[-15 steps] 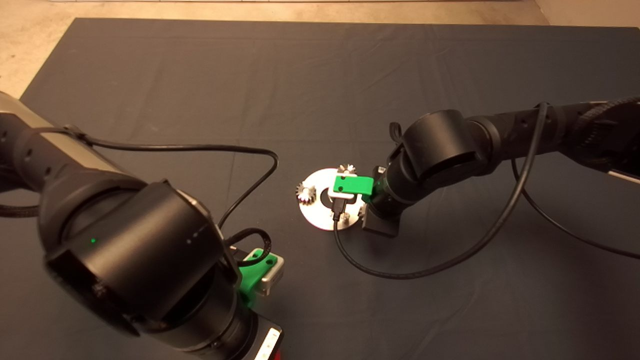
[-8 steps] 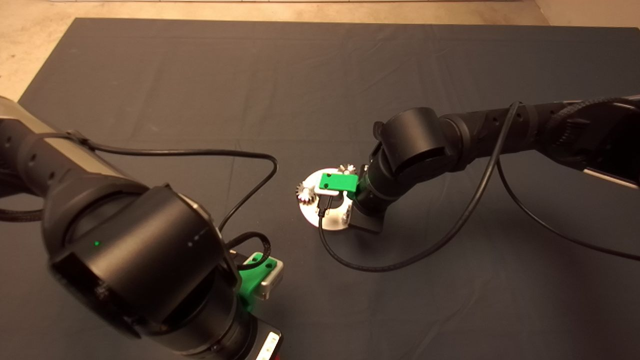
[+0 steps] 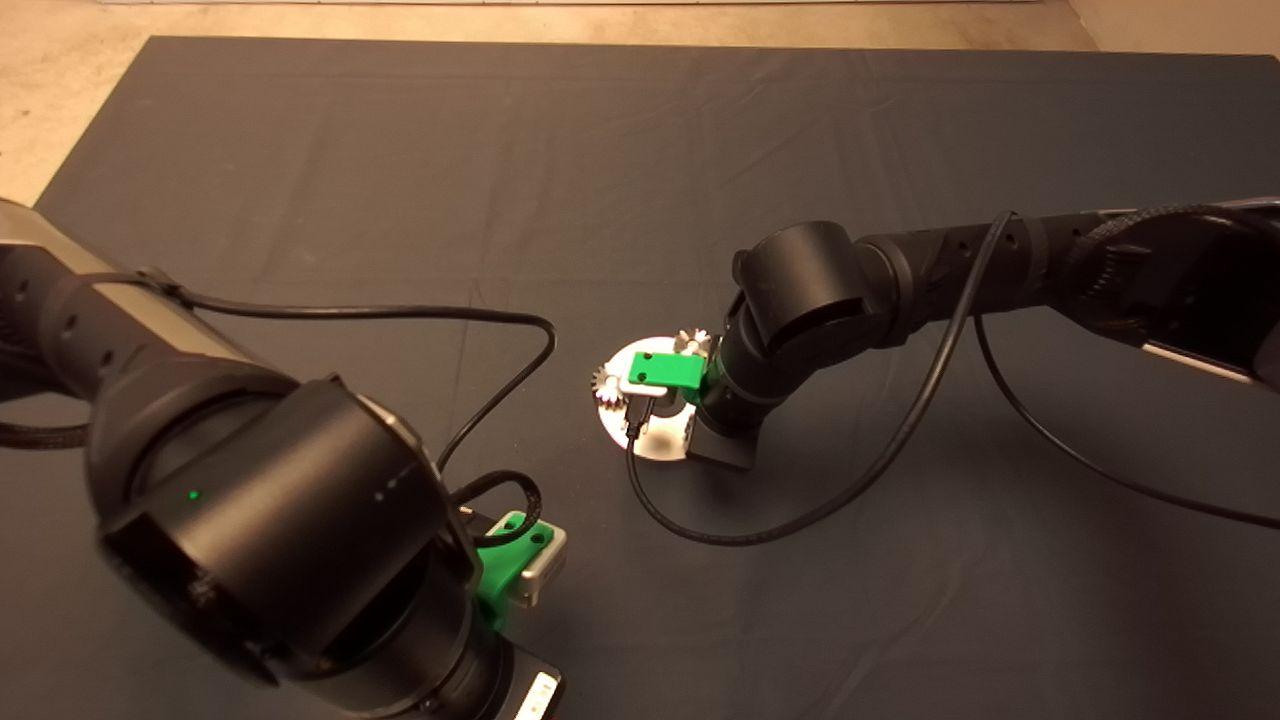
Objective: Install three planetary gears onto the carrier pins
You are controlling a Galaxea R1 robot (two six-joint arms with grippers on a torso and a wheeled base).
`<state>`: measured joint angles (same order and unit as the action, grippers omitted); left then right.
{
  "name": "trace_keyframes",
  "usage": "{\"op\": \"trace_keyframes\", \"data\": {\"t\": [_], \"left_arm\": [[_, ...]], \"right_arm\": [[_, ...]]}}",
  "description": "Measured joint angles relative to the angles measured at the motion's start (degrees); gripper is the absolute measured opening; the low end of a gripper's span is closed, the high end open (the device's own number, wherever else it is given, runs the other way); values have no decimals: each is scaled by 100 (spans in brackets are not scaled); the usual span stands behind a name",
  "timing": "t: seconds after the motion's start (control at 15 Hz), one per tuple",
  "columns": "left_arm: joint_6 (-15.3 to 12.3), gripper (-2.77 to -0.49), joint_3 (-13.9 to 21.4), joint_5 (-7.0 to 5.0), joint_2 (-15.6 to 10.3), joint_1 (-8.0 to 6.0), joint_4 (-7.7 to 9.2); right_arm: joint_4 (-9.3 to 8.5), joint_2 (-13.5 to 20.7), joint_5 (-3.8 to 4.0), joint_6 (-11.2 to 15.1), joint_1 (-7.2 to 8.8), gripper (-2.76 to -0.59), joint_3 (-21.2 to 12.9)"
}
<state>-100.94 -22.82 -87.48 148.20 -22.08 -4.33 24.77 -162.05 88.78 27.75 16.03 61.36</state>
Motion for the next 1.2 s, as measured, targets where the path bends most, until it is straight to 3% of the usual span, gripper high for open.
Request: {"op": "trace_keyframes", "data": {"t": [1.2], "left_arm": [[-41, -122, 45, 0, 1, 4, 1]], "right_arm": [[-16, -5, 2, 72, 0, -229, 20]]}}
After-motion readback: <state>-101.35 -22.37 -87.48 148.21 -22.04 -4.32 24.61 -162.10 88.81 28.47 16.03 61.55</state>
